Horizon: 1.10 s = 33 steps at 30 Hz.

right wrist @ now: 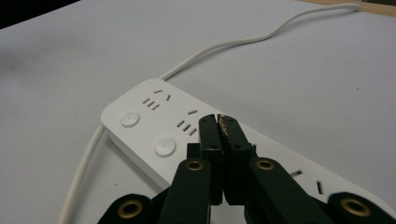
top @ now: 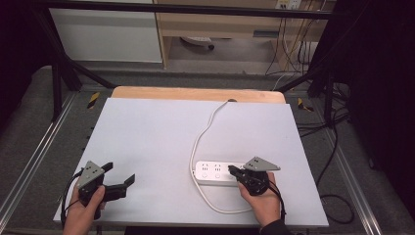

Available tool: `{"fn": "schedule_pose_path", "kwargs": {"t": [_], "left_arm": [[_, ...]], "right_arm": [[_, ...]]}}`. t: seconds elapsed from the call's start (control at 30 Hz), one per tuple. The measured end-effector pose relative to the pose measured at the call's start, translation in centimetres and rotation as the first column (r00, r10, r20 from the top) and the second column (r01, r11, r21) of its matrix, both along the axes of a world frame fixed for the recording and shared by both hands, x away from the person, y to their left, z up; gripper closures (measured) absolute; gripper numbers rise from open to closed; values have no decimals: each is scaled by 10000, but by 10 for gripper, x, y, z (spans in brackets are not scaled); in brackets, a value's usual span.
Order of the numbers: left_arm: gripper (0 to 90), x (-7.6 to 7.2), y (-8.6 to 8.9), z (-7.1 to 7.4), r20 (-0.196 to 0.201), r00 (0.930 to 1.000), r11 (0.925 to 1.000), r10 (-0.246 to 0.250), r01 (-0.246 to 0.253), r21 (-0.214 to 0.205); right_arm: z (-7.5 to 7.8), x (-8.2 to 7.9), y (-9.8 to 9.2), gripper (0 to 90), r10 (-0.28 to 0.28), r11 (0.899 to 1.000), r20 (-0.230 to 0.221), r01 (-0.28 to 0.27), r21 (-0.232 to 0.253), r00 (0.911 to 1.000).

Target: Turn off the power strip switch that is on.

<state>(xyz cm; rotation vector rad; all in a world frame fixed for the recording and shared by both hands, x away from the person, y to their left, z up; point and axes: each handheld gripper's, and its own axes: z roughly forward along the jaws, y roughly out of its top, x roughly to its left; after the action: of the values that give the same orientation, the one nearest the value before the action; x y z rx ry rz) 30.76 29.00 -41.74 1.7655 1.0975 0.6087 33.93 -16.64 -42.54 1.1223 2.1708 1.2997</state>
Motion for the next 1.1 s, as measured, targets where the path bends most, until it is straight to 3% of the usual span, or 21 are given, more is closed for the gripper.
{"fn": "schedule_pose_path", "kwargs": {"t": [0.4, 0.67, 0.97, 1.1], "left_arm": [[72, 1, 2, -1, -62, 9999, 9999, 113, -113, -45], [73, 1, 2, -1, -87, 9999, 9999, 124, -125, -30], [73, 1, 2, -2, -125, 9999, 10000, 77, -76, 44], [73, 1, 2, -2, -129, 9999, 10000, 73, -73, 31]], "right_arm": [[5, 4, 1, 855, 98, 9998, 69, -99, 169, 9999], [7, 11, 4, 750, 414, 9989, 131, -417, 217, 9991], [10, 14, 4, 506, 525, 9975, 323, -539, 455, 9981], [12, 17, 5, 311, 559, 9969, 435, -582, 536, 9975]]}}
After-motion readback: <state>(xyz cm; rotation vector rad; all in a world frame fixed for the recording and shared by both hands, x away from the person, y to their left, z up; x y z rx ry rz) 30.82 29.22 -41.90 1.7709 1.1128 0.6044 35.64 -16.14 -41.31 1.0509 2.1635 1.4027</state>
